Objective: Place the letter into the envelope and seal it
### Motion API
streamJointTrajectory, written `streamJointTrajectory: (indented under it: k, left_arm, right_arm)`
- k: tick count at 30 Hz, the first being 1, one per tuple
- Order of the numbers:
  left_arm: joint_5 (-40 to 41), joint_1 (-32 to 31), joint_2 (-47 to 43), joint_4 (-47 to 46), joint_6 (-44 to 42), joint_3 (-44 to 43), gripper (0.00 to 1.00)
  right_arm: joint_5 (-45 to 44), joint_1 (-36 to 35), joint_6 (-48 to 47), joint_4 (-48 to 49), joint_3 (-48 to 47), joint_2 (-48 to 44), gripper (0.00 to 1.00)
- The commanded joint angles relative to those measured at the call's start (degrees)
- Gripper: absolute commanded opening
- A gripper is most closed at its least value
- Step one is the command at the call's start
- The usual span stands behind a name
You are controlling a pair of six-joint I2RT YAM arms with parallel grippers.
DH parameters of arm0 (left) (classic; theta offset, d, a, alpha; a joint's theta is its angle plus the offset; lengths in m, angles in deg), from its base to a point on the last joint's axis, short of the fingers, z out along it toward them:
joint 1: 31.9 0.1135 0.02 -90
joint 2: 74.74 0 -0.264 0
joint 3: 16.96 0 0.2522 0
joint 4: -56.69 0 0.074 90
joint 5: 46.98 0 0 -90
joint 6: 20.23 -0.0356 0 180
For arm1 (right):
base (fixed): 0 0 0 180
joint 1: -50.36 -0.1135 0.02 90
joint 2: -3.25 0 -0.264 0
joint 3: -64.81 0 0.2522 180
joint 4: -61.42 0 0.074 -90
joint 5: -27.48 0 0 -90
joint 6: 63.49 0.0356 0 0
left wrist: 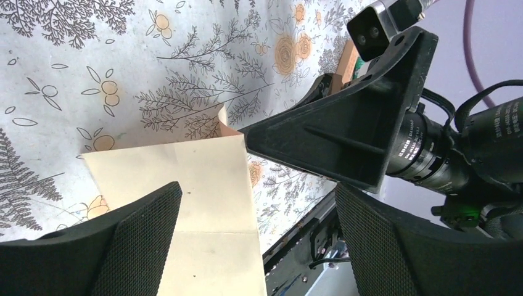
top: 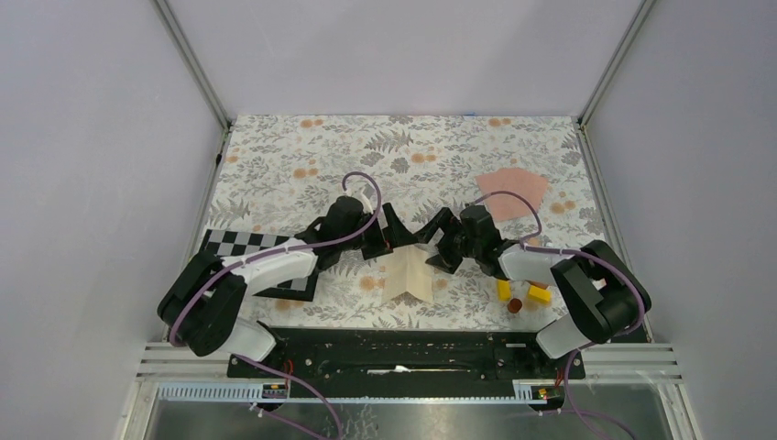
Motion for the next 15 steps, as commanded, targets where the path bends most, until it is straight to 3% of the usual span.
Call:
streamJointTrajectory:
  k: [1,15]
  left_arm:
    - [2.75,-1.85,-2.93,2.48,-3.85,-2.37,0.95]
    - [16.55,-8.93,-5.04,23.41,-14.31,-8.52,0.97]
  right_arm:
    - [-2.77,-0.51,-5.82,-7.45,-2.93,-3.41,0.99]
    - [-1.42,-0.51,-4.46,-4.37,-1.59,-4.13,0.99]
